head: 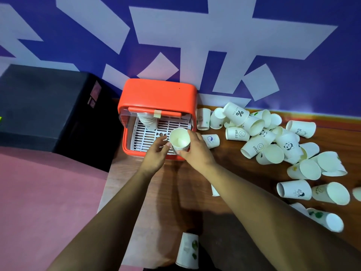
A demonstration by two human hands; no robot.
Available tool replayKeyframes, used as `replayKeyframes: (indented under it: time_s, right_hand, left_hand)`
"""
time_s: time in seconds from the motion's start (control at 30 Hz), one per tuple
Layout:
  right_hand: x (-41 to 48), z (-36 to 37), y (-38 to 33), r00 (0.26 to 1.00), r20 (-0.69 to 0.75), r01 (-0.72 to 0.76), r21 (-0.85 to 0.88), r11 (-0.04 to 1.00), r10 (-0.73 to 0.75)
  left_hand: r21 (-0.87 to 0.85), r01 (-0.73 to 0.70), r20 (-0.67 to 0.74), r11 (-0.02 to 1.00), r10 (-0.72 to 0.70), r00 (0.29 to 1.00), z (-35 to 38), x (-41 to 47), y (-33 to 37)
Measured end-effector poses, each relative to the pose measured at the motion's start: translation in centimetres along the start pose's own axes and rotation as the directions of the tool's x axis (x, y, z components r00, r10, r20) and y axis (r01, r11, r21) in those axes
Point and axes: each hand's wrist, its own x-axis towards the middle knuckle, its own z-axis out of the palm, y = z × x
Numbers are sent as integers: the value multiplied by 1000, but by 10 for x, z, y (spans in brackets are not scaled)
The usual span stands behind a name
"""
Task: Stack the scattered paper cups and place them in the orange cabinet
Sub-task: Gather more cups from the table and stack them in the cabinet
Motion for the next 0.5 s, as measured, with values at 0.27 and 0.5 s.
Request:
replayKeyframes:
  time_s: [0.27,0.5]
  right_hand:
    - [-90,-10,66,994,-89,-70,-41,997,67]
    - [-163,41,94,819,389,-374,-197,906,423]
  left_hand:
    - [226,46,26,973,-53,998,1,-74,-42]
    - [466,133,458,875,-367,810,27,-133,-75]
